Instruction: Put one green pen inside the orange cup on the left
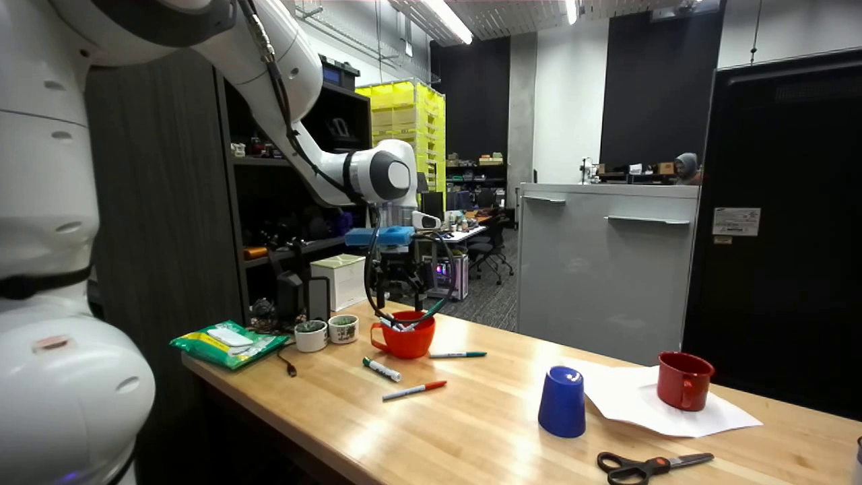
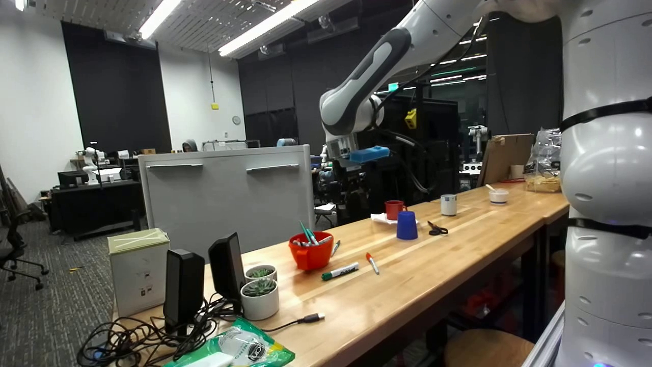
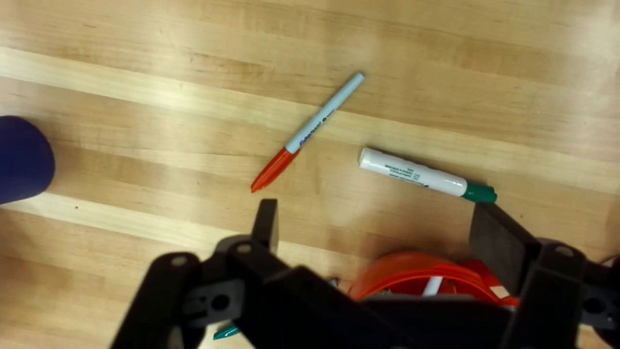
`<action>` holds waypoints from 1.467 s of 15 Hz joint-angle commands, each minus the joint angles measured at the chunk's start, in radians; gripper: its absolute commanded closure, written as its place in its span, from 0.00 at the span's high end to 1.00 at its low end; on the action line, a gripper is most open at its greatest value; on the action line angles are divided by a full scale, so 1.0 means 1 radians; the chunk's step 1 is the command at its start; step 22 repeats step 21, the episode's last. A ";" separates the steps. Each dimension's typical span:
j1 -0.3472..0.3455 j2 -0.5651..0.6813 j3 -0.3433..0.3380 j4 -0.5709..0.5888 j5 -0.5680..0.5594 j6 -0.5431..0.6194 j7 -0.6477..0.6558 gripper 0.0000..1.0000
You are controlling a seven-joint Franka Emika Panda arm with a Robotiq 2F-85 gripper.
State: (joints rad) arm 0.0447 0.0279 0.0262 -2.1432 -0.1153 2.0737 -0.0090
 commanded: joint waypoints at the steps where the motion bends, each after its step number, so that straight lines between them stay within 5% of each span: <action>1: -0.006 -0.070 0.002 -0.060 0.023 -0.011 -0.080 1.00; 5: -0.007 -0.133 -0.002 -0.138 0.063 0.059 -0.169 1.00; 6: -0.004 -0.057 0.002 -0.064 0.029 0.020 -0.115 1.00; 22: -0.003 -0.100 -0.001 -0.108 0.041 0.044 -0.143 1.00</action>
